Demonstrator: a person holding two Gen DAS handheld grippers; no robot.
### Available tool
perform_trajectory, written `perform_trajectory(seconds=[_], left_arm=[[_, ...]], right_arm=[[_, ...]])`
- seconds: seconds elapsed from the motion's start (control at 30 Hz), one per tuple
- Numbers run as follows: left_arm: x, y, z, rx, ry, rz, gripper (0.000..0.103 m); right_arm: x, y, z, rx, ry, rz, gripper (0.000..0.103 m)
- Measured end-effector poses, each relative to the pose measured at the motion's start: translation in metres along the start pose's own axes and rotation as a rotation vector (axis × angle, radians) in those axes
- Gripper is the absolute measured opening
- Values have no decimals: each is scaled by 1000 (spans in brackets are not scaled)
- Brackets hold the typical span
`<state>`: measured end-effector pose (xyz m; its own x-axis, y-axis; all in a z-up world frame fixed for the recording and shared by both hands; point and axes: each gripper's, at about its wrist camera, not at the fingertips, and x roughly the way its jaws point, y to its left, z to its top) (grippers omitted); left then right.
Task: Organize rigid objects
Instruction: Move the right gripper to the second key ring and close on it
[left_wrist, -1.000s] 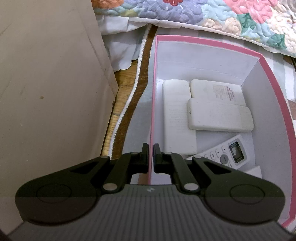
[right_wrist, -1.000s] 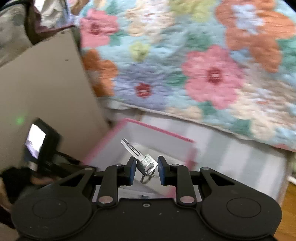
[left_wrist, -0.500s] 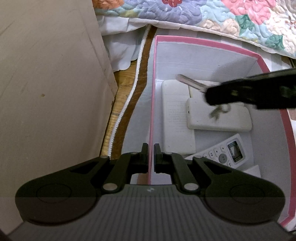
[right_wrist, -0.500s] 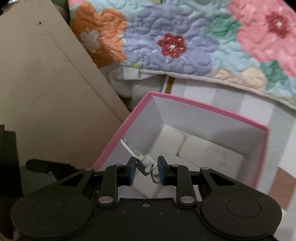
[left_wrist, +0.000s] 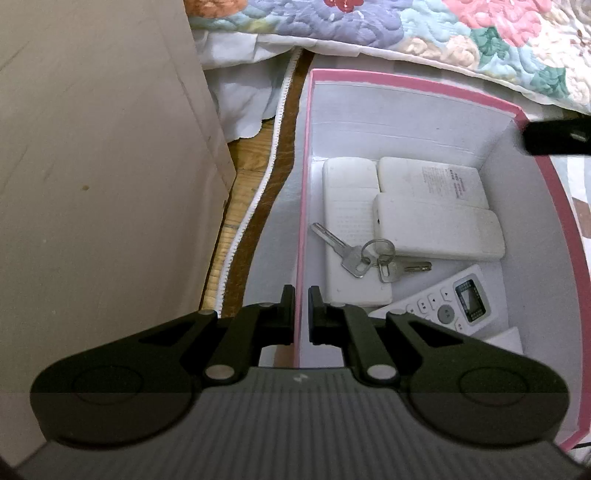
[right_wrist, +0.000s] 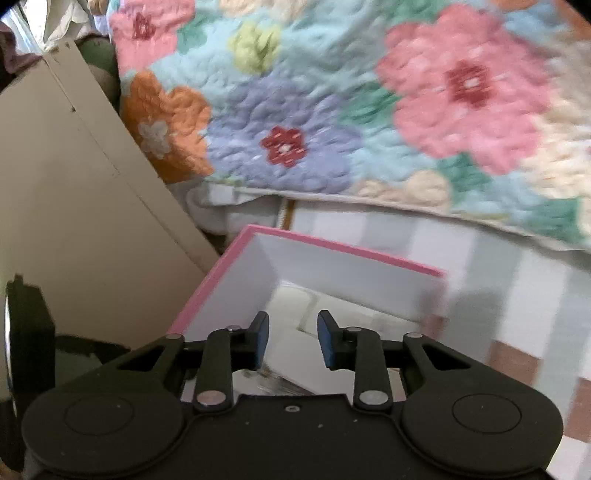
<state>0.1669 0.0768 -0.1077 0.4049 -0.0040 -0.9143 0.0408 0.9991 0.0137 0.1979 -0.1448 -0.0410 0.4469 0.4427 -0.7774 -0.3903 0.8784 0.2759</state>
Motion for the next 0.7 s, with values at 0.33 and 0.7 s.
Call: perform_trajectory(seconds=[0.33, 0.7], left_arm=[[3, 0, 2, -9, 19, 5, 6], [7, -1, 3, -14, 30, 16, 6]], right_arm=[[-51, -59, -38, 4, 17, -135, 45], [-17, -101, -83, -3, 67, -145, 64]])
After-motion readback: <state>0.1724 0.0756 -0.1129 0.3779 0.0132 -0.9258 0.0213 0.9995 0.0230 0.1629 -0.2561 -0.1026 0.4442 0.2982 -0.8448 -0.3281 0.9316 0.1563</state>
